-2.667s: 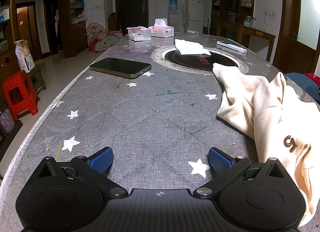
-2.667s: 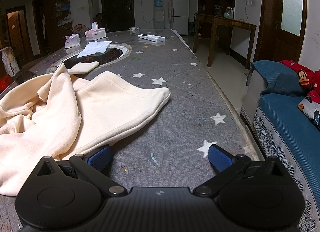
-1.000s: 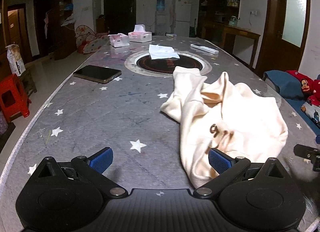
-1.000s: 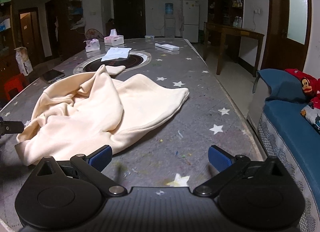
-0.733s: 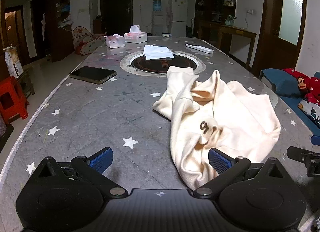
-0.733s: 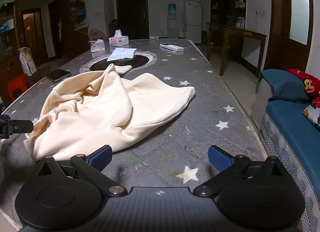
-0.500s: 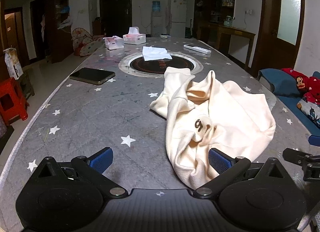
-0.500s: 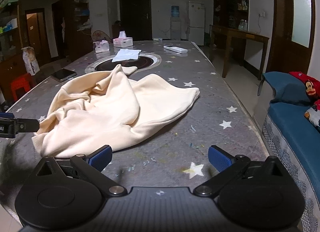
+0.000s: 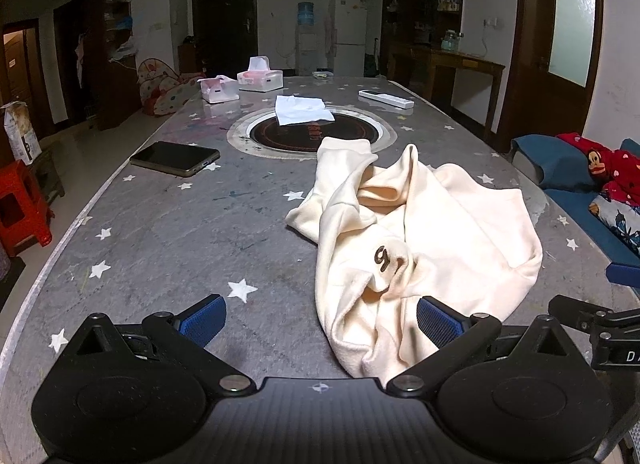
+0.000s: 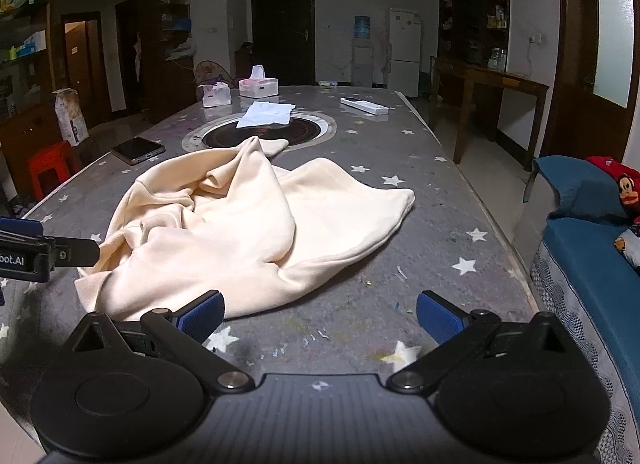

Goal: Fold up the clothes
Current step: 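Move both grippers over the crumpled cream sweatshirt, positioning near its hem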

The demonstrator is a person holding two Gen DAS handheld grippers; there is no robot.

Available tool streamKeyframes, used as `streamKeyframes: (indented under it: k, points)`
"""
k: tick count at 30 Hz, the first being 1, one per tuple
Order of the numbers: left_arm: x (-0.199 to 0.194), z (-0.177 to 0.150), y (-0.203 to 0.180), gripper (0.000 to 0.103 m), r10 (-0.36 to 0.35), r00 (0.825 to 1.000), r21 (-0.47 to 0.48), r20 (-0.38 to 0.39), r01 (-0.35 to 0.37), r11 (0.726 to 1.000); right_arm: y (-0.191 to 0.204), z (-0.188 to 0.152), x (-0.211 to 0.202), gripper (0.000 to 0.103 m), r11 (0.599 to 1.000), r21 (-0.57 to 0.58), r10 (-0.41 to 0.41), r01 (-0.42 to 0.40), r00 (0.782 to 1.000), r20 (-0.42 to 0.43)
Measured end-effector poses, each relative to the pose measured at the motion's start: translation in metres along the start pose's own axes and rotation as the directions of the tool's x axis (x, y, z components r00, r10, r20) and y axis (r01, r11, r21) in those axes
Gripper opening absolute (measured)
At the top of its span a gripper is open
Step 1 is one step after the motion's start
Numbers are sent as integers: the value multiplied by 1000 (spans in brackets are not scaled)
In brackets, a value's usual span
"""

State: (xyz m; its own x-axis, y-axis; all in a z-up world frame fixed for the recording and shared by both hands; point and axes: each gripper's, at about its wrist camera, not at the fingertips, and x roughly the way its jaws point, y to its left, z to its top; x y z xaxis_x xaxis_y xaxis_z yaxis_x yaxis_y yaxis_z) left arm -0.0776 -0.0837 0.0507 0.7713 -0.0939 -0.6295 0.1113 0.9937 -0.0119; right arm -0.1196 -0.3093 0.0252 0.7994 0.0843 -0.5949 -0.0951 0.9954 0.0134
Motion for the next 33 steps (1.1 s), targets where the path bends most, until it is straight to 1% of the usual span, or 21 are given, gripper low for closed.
streamKeyframes:
  k: [11,25,33]
  points:
    - [13,6,3,103,-3,1000,1,-23,3,1000,8,10,12,103,1000,-23,18,-18,1000,-5]
    - [29,18,5,103,-9,999,6,-31,9,1000,13,25,29,103,999,-41,29,-29,1000,-9]
    - [41,34,10,103,-10,1000,-5,-21,10,1000,17,36,42,103,997,-54,46,-46,999,-10]
